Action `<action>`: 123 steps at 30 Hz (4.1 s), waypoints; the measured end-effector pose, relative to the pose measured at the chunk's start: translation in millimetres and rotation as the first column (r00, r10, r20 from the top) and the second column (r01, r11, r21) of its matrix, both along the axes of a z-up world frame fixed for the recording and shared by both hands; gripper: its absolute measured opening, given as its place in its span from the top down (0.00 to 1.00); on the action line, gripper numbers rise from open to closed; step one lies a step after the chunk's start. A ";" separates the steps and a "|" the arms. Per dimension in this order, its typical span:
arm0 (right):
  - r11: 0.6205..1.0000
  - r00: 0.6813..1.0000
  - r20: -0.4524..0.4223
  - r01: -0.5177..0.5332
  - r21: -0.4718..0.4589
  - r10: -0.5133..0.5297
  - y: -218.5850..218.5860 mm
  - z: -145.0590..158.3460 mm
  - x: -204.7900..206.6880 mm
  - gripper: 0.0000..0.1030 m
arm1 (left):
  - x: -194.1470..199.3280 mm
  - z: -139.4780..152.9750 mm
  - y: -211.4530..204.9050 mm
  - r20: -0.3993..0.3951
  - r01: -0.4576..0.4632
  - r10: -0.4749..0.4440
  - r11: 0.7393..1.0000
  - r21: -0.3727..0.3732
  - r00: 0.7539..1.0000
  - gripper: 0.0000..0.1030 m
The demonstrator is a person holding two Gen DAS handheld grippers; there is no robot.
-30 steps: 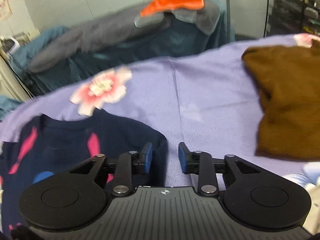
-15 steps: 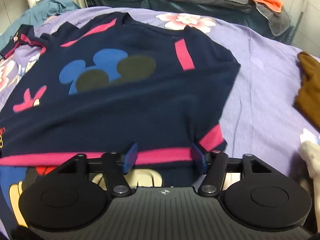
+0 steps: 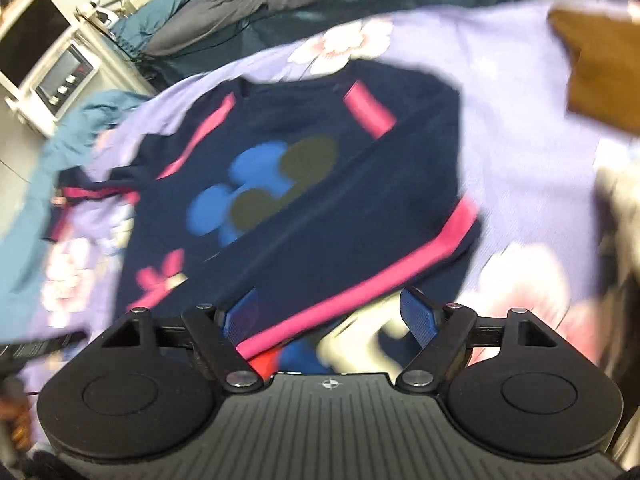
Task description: Fold small clothes
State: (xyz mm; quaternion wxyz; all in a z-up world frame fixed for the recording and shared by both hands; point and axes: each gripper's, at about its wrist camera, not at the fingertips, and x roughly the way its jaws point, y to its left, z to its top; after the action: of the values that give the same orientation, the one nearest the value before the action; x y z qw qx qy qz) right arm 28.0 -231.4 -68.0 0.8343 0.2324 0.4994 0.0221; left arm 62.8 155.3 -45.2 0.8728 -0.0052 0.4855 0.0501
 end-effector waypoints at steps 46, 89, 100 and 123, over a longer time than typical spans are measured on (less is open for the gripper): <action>0.969 0.952 -0.193 0.246 0.029 -0.236 29.8 -3.2 -73.2 0.20 | -47.7 30.0 -187.2 0.009 0.760 -0.856 0.454 -0.465 0.517 0.52; 0.996 0.993 -0.095 0.069 -0.061 -0.074 9.4 -5.8 -106.6 0.40 | -8.6 -33.7 -49.0 -0.265 0.255 -0.349 0.909 -0.330 0.899 0.00; 0.997 0.989 -0.143 0.049 0.055 -0.041 11.2 -23.0 -111.1 0.92 | -1.9 -32.0 -38.1 -0.261 0.245 -0.325 0.923 -0.297 0.909 0.00; 0.990 0.966 -0.233 0.083 -0.115 -0.108 -1.6 -19.3 -127.7 0.78 | 135.0 -9.7 -49.6 0.030 0.328 -0.326 0.942 -0.078 0.945 0.00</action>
State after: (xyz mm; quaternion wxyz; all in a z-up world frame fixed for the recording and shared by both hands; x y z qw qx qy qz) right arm -99.7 -233.0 -87.4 0.7792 0.2133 0.5849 -0.0722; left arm 197.7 105.7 -54.8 0.8720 0.0393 0.4740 -0.1153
